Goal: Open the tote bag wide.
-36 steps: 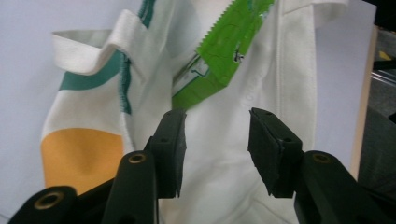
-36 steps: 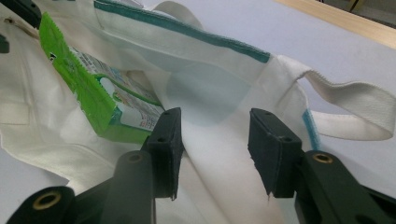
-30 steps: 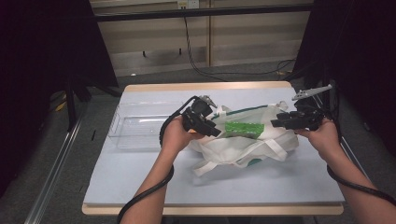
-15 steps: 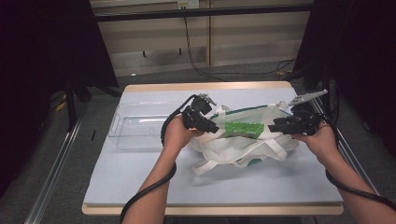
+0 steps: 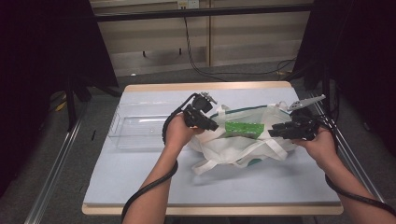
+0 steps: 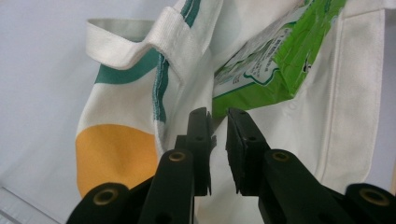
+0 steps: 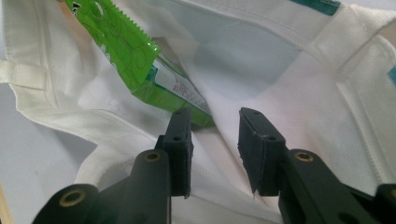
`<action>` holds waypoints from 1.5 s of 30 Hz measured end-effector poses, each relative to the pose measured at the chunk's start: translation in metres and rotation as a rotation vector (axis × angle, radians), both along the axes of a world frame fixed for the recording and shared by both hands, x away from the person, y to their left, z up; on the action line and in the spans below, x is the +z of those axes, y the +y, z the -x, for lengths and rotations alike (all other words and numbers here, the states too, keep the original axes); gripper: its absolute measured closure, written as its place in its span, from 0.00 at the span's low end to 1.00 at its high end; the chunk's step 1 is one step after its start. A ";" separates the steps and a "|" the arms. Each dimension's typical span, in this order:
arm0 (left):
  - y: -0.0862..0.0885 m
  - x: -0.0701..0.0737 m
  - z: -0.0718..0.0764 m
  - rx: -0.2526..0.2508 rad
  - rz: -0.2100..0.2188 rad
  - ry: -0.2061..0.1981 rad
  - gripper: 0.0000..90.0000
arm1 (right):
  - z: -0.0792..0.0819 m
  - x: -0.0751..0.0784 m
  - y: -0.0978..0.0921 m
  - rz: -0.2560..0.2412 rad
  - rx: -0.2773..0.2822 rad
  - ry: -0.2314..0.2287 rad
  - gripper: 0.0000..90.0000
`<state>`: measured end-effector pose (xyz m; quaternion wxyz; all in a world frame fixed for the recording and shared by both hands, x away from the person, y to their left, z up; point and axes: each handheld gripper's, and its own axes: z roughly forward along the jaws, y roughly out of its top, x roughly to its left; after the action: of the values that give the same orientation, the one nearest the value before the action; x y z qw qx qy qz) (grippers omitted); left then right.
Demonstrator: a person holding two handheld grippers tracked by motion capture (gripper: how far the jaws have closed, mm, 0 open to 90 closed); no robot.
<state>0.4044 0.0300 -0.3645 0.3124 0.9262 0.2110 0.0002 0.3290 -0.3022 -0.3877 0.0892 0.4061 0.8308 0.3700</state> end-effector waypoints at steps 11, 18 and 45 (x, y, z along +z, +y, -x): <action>0.002 0.000 -0.003 0.014 -0.008 -0.003 0.92 | 0.001 -0.003 0.004 0.015 0.008 0.008 0.75; 0.004 -0.001 -0.005 0.030 -0.006 -0.003 0.94 | 0.002 -0.003 0.005 0.011 0.013 0.007 0.78; 0.005 -0.007 -0.015 0.077 -0.039 0.016 1.00 | 0.020 -0.012 0.001 -0.019 0.054 0.021 0.94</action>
<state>0.4195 0.0345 -0.3715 0.2924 0.9233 0.2488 0.0091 0.3092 -0.3009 -0.3996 0.0666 0.3884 0.8387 0.3759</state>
